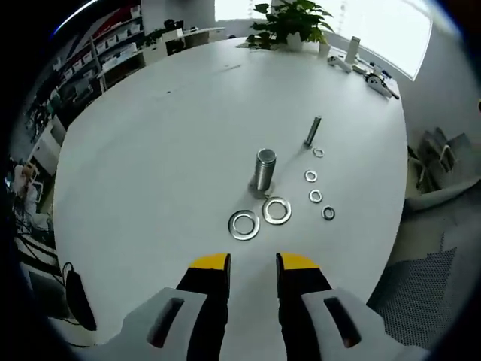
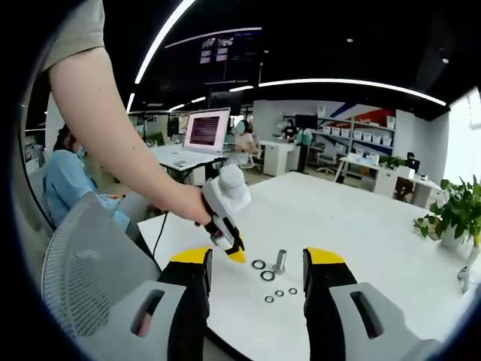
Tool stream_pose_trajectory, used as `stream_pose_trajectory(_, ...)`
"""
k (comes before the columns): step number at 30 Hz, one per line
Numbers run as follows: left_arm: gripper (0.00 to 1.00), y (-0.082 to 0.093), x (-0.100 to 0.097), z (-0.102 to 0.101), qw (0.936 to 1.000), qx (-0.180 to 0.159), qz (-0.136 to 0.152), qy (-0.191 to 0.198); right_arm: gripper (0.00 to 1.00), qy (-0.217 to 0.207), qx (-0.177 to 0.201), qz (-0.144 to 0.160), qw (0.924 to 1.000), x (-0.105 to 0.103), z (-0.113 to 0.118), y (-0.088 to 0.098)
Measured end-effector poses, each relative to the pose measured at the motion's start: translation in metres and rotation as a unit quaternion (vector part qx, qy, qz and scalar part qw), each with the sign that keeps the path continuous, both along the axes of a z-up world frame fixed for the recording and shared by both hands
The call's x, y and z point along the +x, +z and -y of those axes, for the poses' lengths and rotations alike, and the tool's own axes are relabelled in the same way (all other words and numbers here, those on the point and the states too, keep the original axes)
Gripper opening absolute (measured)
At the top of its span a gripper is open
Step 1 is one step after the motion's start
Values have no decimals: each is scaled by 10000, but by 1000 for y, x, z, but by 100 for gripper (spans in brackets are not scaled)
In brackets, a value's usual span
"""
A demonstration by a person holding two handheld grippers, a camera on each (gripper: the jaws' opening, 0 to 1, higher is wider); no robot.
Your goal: Place the washer onto the threaded stud by aligning its center hole with the stud, sliding it down to the base, and recovering from edge contact or off-axis alignment until the washer reaches the visible bottom stop.
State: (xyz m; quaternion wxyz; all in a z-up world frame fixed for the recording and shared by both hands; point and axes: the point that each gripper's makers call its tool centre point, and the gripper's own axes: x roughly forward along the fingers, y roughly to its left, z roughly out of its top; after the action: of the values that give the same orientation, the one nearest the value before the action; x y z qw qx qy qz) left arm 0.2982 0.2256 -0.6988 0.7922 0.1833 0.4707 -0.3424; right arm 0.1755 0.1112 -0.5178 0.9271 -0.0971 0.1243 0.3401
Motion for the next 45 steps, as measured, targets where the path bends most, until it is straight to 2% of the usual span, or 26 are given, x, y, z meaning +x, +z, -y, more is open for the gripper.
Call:
stream_pose_trajectory(2,22,-2,-1,2,9998,100,-27,-163,51,48,-81,45,9999,-1,-2,-1)
stream_pose_trajectory(6,15,-11,-7,5,9983,186,-336,-440,51,73,-100,14,9999,-1,-2,-2)
stream_pose_trajectory(9,15,-13,-3,5,9983,191,-423,-365,51,20,-72,-10,10000,0,0,-2)
stream_pose_trajectory(22,20,-16,22,13,9961,493,-383,-627,51,-12,-139,-40,9999,1,2,-5)
stream_pose_trajectory(25,20,-19,24,15,9943,584,-416,-795,51,-34,-144,-49,9999,1,2,-5)
stream_pose_trajectory(29,20,-23,24,17,9885,835,-468,-1167,51,-21,-180,-45,9998,1,2,-6)
stream_pose_trajectory(31,22,-25,23,17,9874,883,-498,-1215,51,-34,-176,-70,9998,1,2,-7)
stream_pose_trajectory(33,23,-29,26,12,9841,1118,-487,-1295,51,-45,-172,-73,9998,1,3,-7)
stream_pose_trajectory(38,25,-32,26,15,9828,1085,-604,-1364,51,-64,-197,-72,9998,2,4,-7)
stream_pose_trajectory(42,25,-37,25,17,9770,1233,-615,-1630,51,-93,-184,-91,9997,3,5,-8)
stream_pose_trajectory(45,25,-38,25,17,9752,1278,-615,-1699,51,-83,-199,-91,9997,3,5,-8)
